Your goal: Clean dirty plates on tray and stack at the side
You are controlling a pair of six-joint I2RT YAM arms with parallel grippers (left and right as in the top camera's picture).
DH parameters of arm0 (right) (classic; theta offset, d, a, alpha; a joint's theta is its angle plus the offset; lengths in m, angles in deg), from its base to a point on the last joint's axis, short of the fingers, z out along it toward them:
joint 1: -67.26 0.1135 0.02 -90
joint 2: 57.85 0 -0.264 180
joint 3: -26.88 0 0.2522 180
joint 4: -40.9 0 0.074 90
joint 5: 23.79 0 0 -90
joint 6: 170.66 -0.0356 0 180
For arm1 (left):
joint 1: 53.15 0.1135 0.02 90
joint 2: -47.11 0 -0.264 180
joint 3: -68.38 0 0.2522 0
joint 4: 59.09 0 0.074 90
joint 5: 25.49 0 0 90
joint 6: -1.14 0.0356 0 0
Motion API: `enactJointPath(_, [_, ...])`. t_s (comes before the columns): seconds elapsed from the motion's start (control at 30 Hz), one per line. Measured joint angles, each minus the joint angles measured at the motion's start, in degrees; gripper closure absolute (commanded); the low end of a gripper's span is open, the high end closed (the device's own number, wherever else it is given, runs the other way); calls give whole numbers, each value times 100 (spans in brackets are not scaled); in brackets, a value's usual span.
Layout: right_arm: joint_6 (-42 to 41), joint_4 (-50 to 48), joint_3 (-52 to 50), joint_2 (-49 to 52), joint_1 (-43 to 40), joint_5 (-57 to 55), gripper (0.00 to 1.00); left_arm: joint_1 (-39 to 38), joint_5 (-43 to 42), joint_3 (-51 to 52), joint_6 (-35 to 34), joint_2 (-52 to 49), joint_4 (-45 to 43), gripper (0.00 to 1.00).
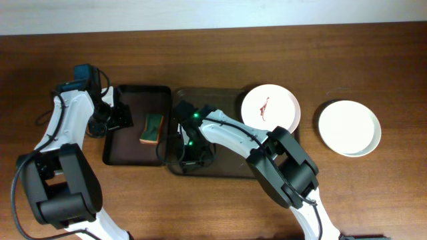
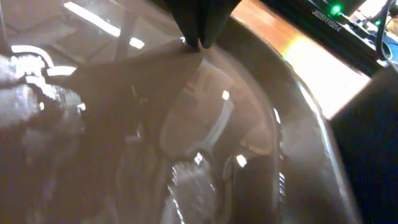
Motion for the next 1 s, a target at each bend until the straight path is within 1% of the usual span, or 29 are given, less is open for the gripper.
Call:
enactJointPath(0.33, [122, 227, 0, 0, 190, -31, 96, 0, 2, 0, 0, 0, -2, 27])
enactJointPath(0.4, [122, 225, 0, 0, 190, -72, 96, 0, 2, 0, 0, 0, 0, 24])
enactJointPath(0.47, [127, 225, 4, -4, 197, -133, 96, 0, 0, 0, -2, 0, -2, 24])
enactJointPath(0.57, [146, 227, -9, -125, 111, -520, 96, 0, 0, 0, -2, 0, -2, 21])
enactJointPath(0.67, [282, 267, -35, -560, -516, -1167, 96, 0, -22, 0, -2, 0, -2, 21])
enactJointPath(0.77, [345, 398, -37, -1670, -1401, -1849, 95, -37, -114, 0, 22, 0, -74, 20])
enactJointPath(0.87, [398, 715, -37, -2315, -2039, -2050, 95, -315, -144, 0, 179, 0, -197, 18])
enactJointPath(0.93, [409, 1067, -35, -2557, -2616, -2131, 96, -573, -149, 0, 247, 0, -240, 18])
enactJointPath(1.0, [455, 1438, -46, -2597, -3224, -2216, 95, -765, -144, 0, 304, 0, -243, 18])
